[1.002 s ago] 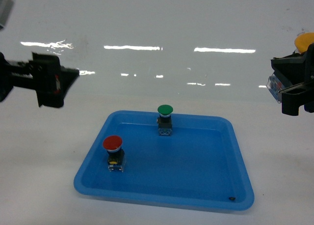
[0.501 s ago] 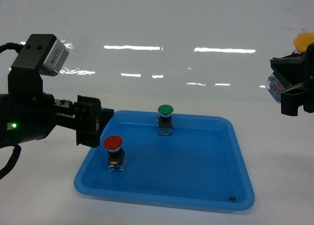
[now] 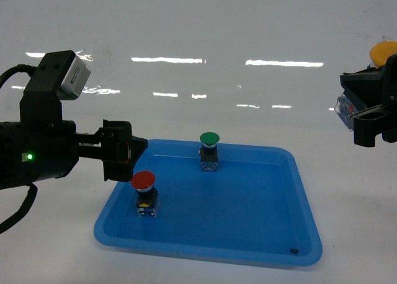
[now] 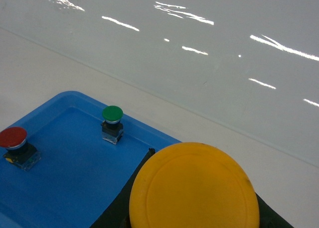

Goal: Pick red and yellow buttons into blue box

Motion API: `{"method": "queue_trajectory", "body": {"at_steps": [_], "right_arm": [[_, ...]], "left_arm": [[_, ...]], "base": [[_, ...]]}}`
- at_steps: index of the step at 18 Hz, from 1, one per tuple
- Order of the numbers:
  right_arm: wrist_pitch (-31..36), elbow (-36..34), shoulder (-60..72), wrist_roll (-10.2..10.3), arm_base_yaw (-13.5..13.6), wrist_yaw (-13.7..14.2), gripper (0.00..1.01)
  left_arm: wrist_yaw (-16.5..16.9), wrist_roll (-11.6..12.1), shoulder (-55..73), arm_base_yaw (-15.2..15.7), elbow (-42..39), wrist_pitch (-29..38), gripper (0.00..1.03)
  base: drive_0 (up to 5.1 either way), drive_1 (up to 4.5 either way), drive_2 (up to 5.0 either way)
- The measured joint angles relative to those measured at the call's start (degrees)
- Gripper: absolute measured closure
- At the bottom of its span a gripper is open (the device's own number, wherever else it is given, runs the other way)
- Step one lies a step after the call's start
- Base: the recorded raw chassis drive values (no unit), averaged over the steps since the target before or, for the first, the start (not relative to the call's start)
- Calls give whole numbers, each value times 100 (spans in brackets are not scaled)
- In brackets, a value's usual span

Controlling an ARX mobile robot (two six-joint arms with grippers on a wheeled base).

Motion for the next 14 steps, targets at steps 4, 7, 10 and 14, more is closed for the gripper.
{"method": "queue_trajectory", "body": {"at_steps": [4, 7, 10, 14], "right_arm": [[0, 0, 0, 0, 0, 0, 75], [0, 0, 0, 0, 0, 2, 75], [0, 0, 0, 0, 0, 0, 75], [0, 0, 0, 0, 0, 0, 75]], "left_arm": [[31, -2, 0, 2, 9, -44, 5], [809, -444, 146, -20, 238, -98, 5], [1480, -909, 234, -201, 295, 195, 5], [1237, -166, 1023, -243, 466, 573, 5]], "base": [[0, 0, 0], [0, 0, 0], [0, 0, 0], [0, 0, 0]]}}
